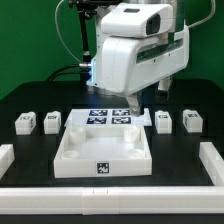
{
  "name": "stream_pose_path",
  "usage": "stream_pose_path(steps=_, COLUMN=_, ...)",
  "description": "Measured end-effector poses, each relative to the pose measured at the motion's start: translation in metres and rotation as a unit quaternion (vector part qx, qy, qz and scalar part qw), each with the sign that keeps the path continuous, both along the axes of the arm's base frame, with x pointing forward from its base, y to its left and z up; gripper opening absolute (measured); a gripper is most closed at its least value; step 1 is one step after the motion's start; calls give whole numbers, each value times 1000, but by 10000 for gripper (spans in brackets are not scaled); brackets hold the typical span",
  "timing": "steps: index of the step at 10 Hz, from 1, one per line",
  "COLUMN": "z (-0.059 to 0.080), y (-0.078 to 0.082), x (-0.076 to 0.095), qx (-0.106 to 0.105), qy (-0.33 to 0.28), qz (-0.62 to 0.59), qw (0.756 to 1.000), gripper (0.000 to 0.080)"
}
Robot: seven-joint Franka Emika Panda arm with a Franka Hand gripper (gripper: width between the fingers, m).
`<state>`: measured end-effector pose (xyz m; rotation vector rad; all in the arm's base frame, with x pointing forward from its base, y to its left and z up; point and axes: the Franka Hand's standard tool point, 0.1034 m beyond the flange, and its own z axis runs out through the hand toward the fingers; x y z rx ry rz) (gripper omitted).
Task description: Assemble one leg
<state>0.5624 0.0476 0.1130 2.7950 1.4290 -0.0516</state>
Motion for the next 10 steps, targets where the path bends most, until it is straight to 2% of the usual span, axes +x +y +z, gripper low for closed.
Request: stream_pose_path(steps=10, z=0, y=0, x=0, qx=0, qy=0, qz=0, qw=1000, gripper=650)
